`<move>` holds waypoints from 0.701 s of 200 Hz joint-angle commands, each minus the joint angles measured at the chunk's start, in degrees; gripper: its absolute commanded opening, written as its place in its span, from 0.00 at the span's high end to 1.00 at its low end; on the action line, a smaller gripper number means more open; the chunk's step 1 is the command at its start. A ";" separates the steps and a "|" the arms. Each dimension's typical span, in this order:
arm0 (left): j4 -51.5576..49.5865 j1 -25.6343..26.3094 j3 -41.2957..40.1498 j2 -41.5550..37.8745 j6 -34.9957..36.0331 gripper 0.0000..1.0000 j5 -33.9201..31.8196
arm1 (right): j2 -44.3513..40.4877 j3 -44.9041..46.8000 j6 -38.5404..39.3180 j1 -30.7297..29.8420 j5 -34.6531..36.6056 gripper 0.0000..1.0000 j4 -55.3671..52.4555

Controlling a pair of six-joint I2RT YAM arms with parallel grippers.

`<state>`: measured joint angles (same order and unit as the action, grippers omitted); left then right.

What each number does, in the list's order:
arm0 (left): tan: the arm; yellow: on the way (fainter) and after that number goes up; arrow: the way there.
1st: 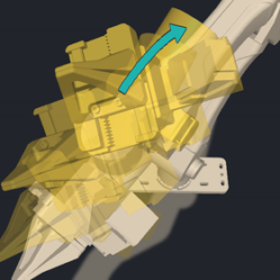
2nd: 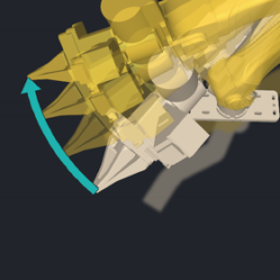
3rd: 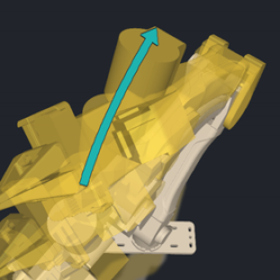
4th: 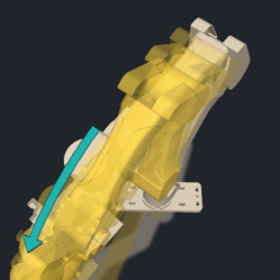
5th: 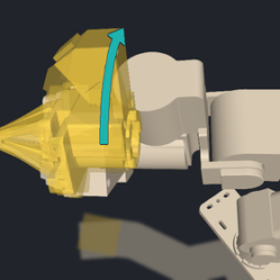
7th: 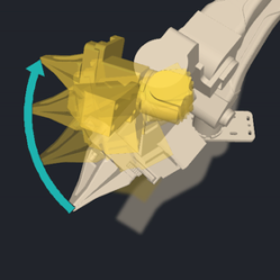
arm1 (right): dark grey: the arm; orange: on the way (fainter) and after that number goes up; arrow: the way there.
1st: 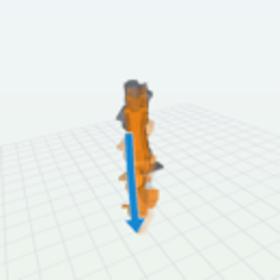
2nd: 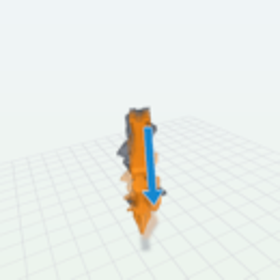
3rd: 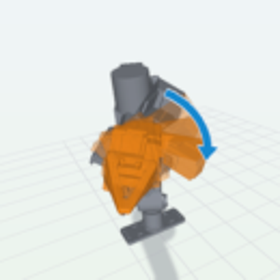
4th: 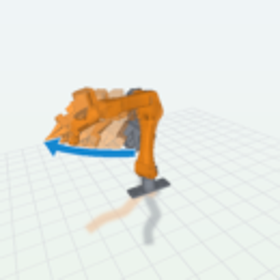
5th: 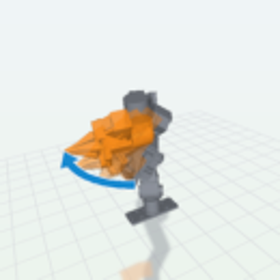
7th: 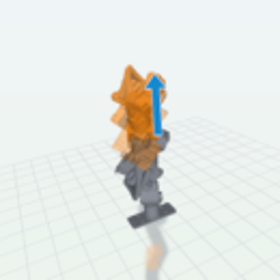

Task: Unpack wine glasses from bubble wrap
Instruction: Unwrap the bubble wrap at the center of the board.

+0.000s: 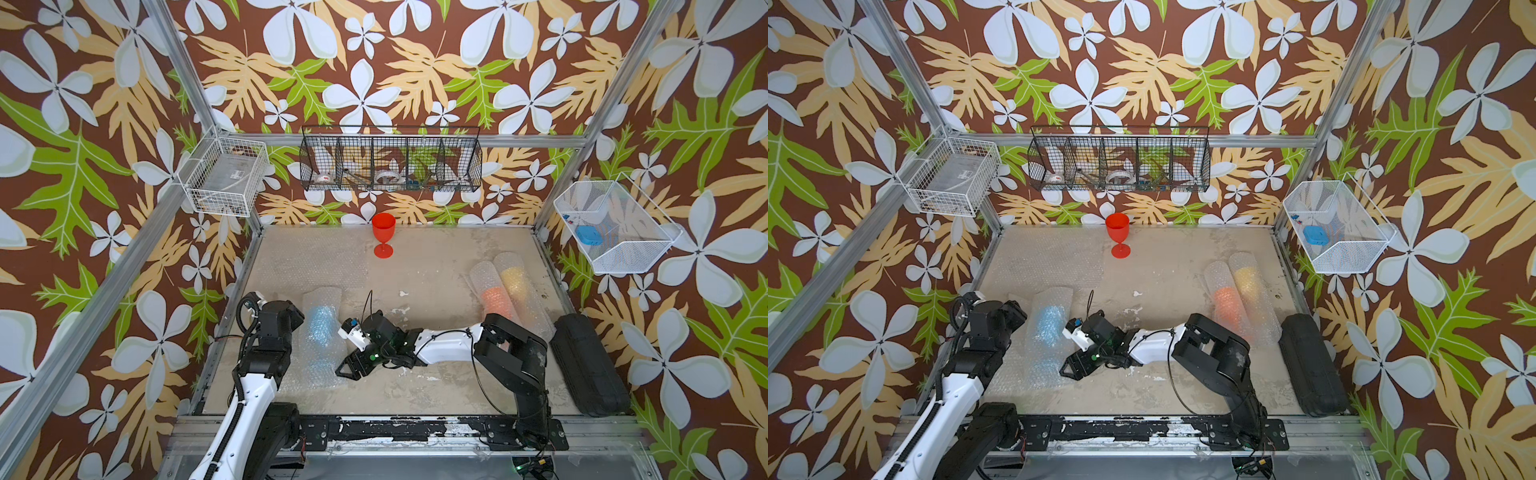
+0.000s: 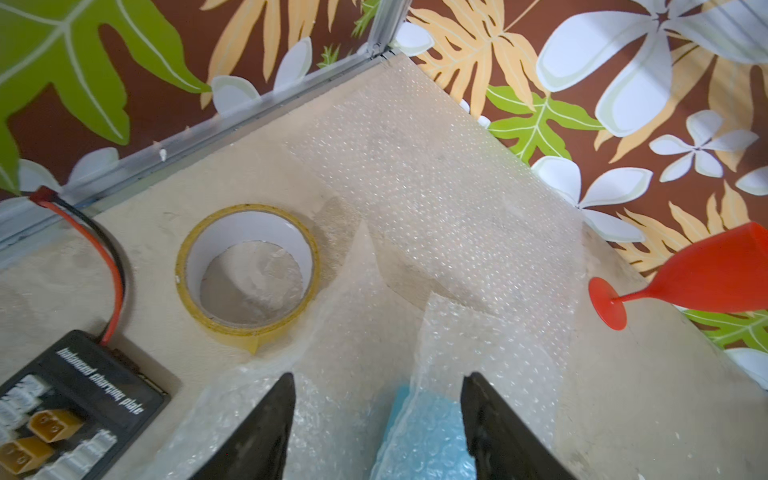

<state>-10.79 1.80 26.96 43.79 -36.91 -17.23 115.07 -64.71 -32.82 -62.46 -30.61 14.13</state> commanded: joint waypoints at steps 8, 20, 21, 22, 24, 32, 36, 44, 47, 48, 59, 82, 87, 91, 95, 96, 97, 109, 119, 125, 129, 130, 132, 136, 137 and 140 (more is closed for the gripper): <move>1.83 -0.04 -0.07 1.26 2.39 0.36 6.63 | 1.39 -1.76 -0.38 -1.13 -2.62 0.33 0.90; 1.70 -0.05 0.27 2.12 2.98 0.36 8.23 | 1.24 -1.78 -0.02 -1.08 -2.61 0.34 0.79; 1.71 -0.05 0.28 2.19 3.02 0.36 8.43 | 1.22 -1.76 0.01 -1.09 -2.70 0.35 0.80; 1.72 -0.05 0.28 2.23 3.09 0.36 8.61 | 1.22 -1.75 0.02 -1.09 -2.74 0.35 0.76; 1.80 -0.05 0.28 2.39 3.18 0.36 8.97 | 1.21 -1.76 0.01 -1.09 -2.95 0.36 0.84; 2.16 -0.05 0.15 2.76 3.38 0.36 10.13 | 1.13 -1.59 -0.60 -1.17 -2.97 0.41 1.86; 2.17 -0.09 0.17 2.98 3.48 0.37 10.62 | 1.17 -1.44 -1.24 -1.15 -4.82 0.44 2.82; 2.17 -0.05 0.20 3.29 3.51 0.37 11.11 | 1.49 -1.47 -2.10 -1.37 -5.97 0.46 3.98; 2.22 -0.06 0.20 3.36 3.41 0.37 11.16 | 1.79 -1.85 -1.99 -1.48 -6.18 0.46 3.78; 2.24 -0.05 0.20 3.38 3.41 0.37 11.17 | 1.85 -2.01 -1.94 -1.50 -6.20 0.46 3.57; 2.52 -0.07 0.11 3.34 3.41 0.37 11.14 | 2.46 -3.34 -0.22 -1.34 -4.99 0.41 0.69; 2.28 -0.05 0.37 3.17 3.94 0.37 11.02 | 0.70 -1.68 1.77 0.16 -0.81 0.35 -1.61; 2.20 -0.05 0.37 3.15 4.11 0.37 10.93 | 0.17 -0.95 1.67 0.68 -1.10 0.34 -1.34; 2.17 -0.05 0.33 3.14 4.12 0.37 11.01 | -0.34 -0.33 1.69 1.02 -1.20 0.33 -1.24; 2.25 -0.05 0.21 3.22 4.20 0.37 11.23 | -0.79 0.17 1.85 1.44 -1.27 0.32 -1.15; 2.26 -0.05 0.16 3.27 4.21 0.37 11.29 | -0.93 0.31 1.91 1.49 -1.28 0.32 -1.18; 2.26 -0.05 0.14 3.29 4.21 0.37 11.36 | -1.05 0.39 2.03 1.56 -1.29 0.31 -1.24; 2.47 -0.09 -0.05 3.87 4.25 0.36 12.72 | -2.62 1.32 3.09 2.23 -1.10 0.29 -2.25; 2.68 -0.05 -0.23 4.72 4.24 0.36 14.21 | -4.08 2.28 3.72 2.56 -0.96 0.29 -2.70; 2.61 -0.05 -0.24 5.37 4.25 0.35 14.90 | -5.05 2.97 3.84 2.81 -0.94 0.29 -2.71; 2.49 -0.09 -0.16 5.81 4.38 0.35 15.05 | -5.74 3.47 3.86 3.01 -0.87 0.29 -2.63; 2.46 -0.07 -0.16 5.97 4.38 0.35 15.13 | -5.95 3.50 3.88 3.02 -0.86 0.29 -2.62; 2.29 -0.05 -0.13 6.25 4.38 0.35 15.15 | -6.27 3.90 3.85 3.08 -0.86 0.29 -2.49; 2.24 -0.09 -0.07 6.70 4.53 0.34 15.28 | -6.90 4.46 3.81 3.27 -0.67 0.28 -2.37; 2.16 -0.07 -0.02 6.85 4.55 0.34 15.29 | -7.06 4.57 3.81 3.29 -0.63 0.28 -2.36; 2.07 -0.05 0.02 7.22 4.60 0.34 15.35 | -7.43 4.93 3.76 3.37 -0.60 0.28 -2.35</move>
<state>-9.17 1.78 26.92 49.17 -33.04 -4.14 110.50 -61.78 -30.65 -59.77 -31.73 11.92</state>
